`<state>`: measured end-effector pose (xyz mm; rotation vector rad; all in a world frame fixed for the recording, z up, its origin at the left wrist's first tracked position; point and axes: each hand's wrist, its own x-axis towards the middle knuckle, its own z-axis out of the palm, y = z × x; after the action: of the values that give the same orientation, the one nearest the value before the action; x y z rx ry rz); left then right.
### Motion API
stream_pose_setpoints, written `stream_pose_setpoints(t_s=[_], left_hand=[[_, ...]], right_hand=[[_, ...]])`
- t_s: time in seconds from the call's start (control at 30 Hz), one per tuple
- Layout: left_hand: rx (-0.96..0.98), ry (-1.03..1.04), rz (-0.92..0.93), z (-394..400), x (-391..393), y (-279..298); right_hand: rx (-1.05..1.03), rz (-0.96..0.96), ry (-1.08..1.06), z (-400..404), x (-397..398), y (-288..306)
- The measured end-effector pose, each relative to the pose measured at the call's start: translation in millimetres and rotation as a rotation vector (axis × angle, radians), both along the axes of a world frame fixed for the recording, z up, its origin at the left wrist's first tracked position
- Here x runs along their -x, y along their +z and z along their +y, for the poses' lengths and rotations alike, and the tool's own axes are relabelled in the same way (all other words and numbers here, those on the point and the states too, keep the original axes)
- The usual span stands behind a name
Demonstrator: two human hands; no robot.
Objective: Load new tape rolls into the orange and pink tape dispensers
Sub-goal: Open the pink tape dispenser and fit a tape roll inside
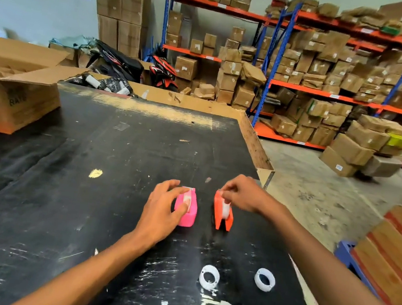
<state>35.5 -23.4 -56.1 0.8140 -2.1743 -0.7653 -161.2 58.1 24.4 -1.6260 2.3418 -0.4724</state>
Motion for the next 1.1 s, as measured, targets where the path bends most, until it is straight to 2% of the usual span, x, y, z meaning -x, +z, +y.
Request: stream_pose_setpoints(t_s=[0.1, 0.23, 0.33, 0.5, 0.6, 0.77, 0.97, 1.1], left_hand=[[0.024, -0.108, -0.028, 24.9, 1.8, 13.4], [-0.042, -0.368, -0.212, 57.6, 5.9, 16.0], [-0.058, -0.465, -0.344, 72.3, 6.6, 13.8], [0.183, -0.519, -0.654, 80.7, 6.7, 4.5], [0.257, -0.505, -0.676, 85.2, 4.3, 0.9], [0.237, -0.457, -0.613, 73.4, -15.1, -0.7], [0.218, -0.234, -0.643, 6.9, -64.9, 11.3], [0.190, -0.099, -0.686, -39.4, -95.4, 19.9]], right_hand=[[-0.100, 0.038, -0.002, 43.3, 3.4, 0.2], [-0.352, 0.057, -0.008, 100.5, -1.1, -4.0], [-0.481, 0.060, -0.047, 130.6, -4.0, -15.5], [-0.464, 0.094, -0.100, 148.3, -9.2, -40.3], [-0.384, 0.136, -0.114, 147.4, -13.6, -50.6], [-0.308, 0.090, -0.041, 119.4, -35.3, -44.2], [-0.204, 0.056, 0.149, 42.5, -81.0, -33.9], [-0.122, 0.128, 0.239, -12.1, -109.8, -31.2]])
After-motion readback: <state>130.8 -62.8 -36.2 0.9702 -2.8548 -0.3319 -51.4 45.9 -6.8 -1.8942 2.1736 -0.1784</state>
